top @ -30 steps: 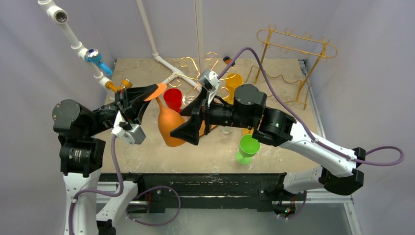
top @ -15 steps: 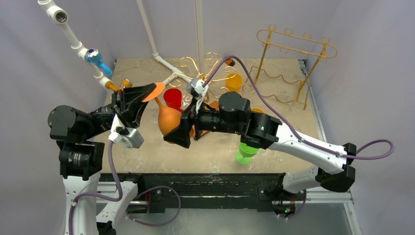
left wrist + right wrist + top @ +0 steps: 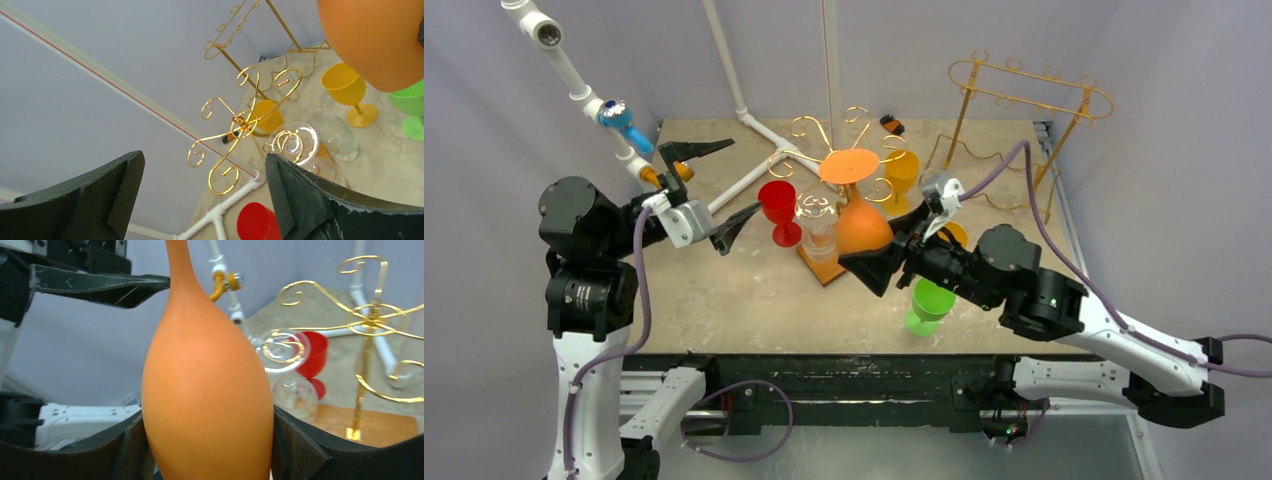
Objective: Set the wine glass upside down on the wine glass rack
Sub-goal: Turn the wine glass upside down at the wine rack.
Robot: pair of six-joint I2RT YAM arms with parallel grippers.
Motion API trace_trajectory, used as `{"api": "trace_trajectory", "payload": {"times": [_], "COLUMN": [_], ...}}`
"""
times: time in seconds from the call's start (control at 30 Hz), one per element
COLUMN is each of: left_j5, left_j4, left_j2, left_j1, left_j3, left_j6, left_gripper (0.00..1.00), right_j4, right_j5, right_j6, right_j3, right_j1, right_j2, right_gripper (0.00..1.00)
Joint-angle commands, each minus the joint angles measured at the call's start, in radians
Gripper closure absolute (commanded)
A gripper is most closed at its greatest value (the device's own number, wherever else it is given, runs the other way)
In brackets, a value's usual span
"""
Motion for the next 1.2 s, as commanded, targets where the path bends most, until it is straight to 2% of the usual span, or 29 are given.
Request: {"api": "trace_trajectory", "payload": {"times": [0.0, 0.13, 0.23, 0.33, 0.53, 0.87, 1.17], "left_j5": [-0.093, -0.169, -0.227, -0.272, -0.308, -0.307, -0.322], "left_j4": [-0.003, -0.007, 0.004, -0.031, -0.136, -0.114, -0.127], "left_j2": [0.011, 0.039, 0.050, 0.078, 0.133, 0.133, 0.156], "left_j1": [0.001, 0.000, 0.001, 0.000, 0.000, 0.001, 0.001], "left_j3": [-0.025, -0.045, -0.063, -0.047, -0.007, -0.052, -0.071], "left_j6": [-0.220, -0.302, -0.332, -0.330, -0.311, -0.307, -0.297], "left_gripper": [0.00, 0.02, 0.06, 0.11, 0.20, 0.21, 0.20], "right_j4": [-0.044, -0.054, -0.056, -0.054, 0.003, 0.089, 0.187], "right_j5": [0.226, 0.287, 0.270, 0.239, 0.230, 0.156, 0.099], "right_j6": [-0.038, -0.055, -0.061, -0.068, -0.093, -0.110, -0.118], "right_j3": [-0.101, -0.186, -0.226, -0.262, -0.338, -0.380, -0.362], "right_j1": [-0.022, -0.090, -0.165, -0.236, -0.291, -0.361, -0.368], "right_j2": [-0.099, -0.169, -0.180, -0.171, -0.164, -0.112, -0.023], "right_gripper": [0.47, 0.48, 0.48, 0.49, 0.50, 0.51, 0.49]}}
